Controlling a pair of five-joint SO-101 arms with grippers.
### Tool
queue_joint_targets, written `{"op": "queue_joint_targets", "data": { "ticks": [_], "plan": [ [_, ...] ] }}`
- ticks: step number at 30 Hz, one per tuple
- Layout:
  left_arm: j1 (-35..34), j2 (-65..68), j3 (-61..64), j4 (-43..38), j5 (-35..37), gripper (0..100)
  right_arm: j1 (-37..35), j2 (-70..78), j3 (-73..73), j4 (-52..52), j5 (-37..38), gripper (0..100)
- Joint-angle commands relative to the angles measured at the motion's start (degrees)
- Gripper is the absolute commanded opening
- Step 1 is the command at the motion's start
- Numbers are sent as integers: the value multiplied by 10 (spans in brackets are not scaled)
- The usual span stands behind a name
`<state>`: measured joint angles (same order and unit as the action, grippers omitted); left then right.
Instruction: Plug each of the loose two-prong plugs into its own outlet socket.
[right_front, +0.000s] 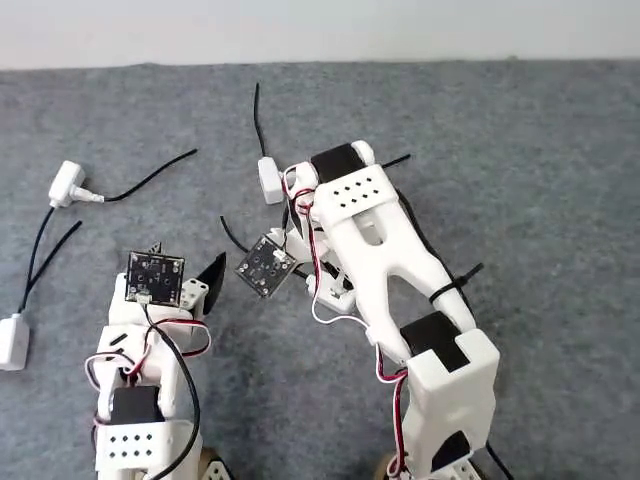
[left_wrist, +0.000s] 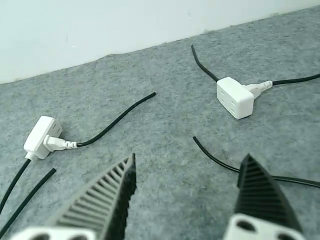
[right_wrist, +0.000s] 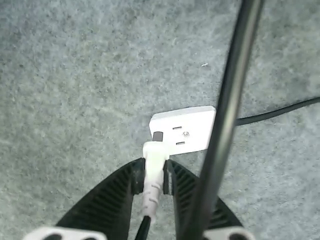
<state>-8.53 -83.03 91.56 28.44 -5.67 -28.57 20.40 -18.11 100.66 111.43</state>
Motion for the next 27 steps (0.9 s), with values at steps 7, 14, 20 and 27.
{"op": "queue_joint_targets", "data": {
  "ticks": [7,14,20,27],
  "plan": [
    [12,-4,-7,-1,-5,316,4,0,-32,22,98,9],
    [17,-4,-7,-1,-15,316,5,74,-87,15,103,9],
    [17,-4,-7,-1,-15,316,4,142,-176,20,91,9],
    [17,-4,-7,-1,-15,316,3,166,-194,25,75,9]
  ]
}}
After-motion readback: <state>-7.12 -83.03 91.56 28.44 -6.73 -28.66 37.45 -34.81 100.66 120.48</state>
